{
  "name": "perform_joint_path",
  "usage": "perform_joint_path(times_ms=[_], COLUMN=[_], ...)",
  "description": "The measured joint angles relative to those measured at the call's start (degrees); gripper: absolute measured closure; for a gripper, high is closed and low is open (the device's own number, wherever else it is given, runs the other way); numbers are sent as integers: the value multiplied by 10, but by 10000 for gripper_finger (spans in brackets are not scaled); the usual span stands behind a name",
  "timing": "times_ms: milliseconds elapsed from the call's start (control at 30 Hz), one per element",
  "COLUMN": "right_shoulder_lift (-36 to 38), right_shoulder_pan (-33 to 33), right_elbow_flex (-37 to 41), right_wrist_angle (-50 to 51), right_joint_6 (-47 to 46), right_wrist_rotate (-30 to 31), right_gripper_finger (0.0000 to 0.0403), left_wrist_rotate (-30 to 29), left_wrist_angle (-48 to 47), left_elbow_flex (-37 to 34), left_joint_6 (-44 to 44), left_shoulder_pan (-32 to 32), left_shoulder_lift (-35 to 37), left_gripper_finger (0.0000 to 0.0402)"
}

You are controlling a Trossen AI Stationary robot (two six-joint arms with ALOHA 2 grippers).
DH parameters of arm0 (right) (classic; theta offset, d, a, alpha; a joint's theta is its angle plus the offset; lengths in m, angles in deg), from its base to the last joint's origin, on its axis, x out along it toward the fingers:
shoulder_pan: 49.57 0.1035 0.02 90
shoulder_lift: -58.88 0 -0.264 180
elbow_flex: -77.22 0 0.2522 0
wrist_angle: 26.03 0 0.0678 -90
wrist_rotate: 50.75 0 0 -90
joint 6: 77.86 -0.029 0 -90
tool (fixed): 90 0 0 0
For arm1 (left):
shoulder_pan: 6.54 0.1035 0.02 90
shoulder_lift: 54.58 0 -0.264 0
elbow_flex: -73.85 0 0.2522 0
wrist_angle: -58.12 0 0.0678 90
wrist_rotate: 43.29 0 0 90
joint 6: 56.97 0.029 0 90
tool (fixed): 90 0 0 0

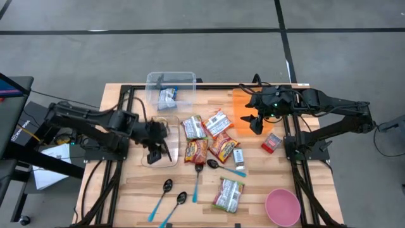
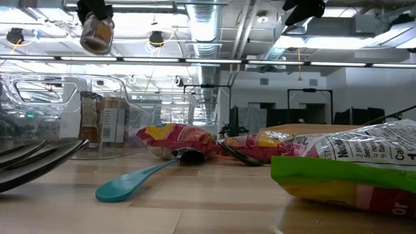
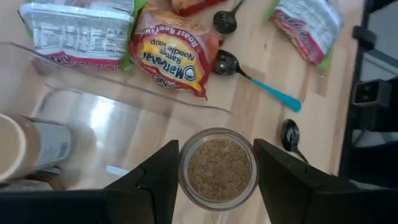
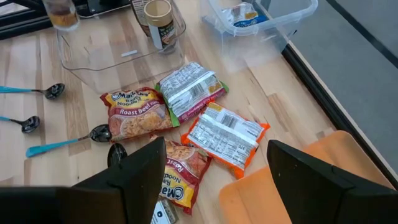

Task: Pick & Place Food Item
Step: Put the brown seasoning bottle into the transparent bin

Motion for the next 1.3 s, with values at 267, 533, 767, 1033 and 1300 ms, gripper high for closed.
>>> perform_joint_path(times_ms=[267, 533, 767, 1033, 1300], right_shoulder_lift=[0, 0, 0, 0, 0], right_shoulder_pan=[0, 0, 0, -5, -14], right_elbow_flex=[0, 0, 0, 0, 0], right_wrist_angle=[0, -2, -2, -3, -5], right_joint_6=[1, 1, -2, -4, -4], right_wrist_rotate=[0, 0, 0, 0, 1], right_gripper_finger=[131, 131, 131, 131, 131], left_wrist_rotate=[-176, -233, -249, -260, -263], left_wrist_angle=[39, 102, 134, 189, 212], left_elbow_flex=[-67, -142, -180, -200, -200], left_joint_6=[-143, -263, -298, -298, -300], left_shoulder_pan=[-84, -93, -73, -53, -34], left_shoulder_lift=[0, -2, -5, -58, -126], left_gripper_finger=[230, 230, 230, 230, 230])
